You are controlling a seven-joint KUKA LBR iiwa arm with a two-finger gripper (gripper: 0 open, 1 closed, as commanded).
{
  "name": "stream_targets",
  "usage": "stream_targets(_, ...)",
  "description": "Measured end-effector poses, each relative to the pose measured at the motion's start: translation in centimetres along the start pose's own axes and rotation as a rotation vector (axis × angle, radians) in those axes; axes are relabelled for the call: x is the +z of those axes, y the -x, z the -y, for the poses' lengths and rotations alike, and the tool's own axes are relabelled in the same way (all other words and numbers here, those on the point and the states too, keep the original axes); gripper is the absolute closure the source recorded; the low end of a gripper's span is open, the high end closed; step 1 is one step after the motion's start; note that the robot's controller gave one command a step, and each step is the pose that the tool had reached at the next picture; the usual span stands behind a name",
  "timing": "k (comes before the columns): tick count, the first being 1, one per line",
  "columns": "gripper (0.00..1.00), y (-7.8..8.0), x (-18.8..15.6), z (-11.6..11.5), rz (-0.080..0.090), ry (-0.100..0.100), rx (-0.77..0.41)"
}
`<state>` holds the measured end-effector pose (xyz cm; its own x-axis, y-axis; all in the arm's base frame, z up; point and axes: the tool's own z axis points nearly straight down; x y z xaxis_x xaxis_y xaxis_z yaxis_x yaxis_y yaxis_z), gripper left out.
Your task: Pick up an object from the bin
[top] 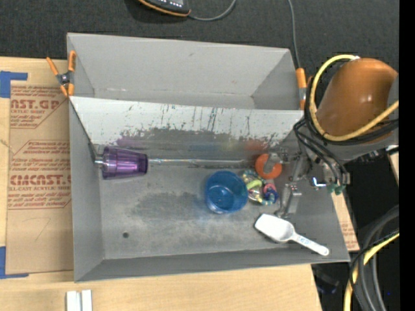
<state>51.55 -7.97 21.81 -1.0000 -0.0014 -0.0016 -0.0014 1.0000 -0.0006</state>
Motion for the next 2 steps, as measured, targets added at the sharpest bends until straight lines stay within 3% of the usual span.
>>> stream_targets(1,0.00,0.0,0.0,0.0,0.000,0.000,0.000)
stream_targets(2,0.00,-1.3,-1.4,0.0,0.002,0.000,-0.350)
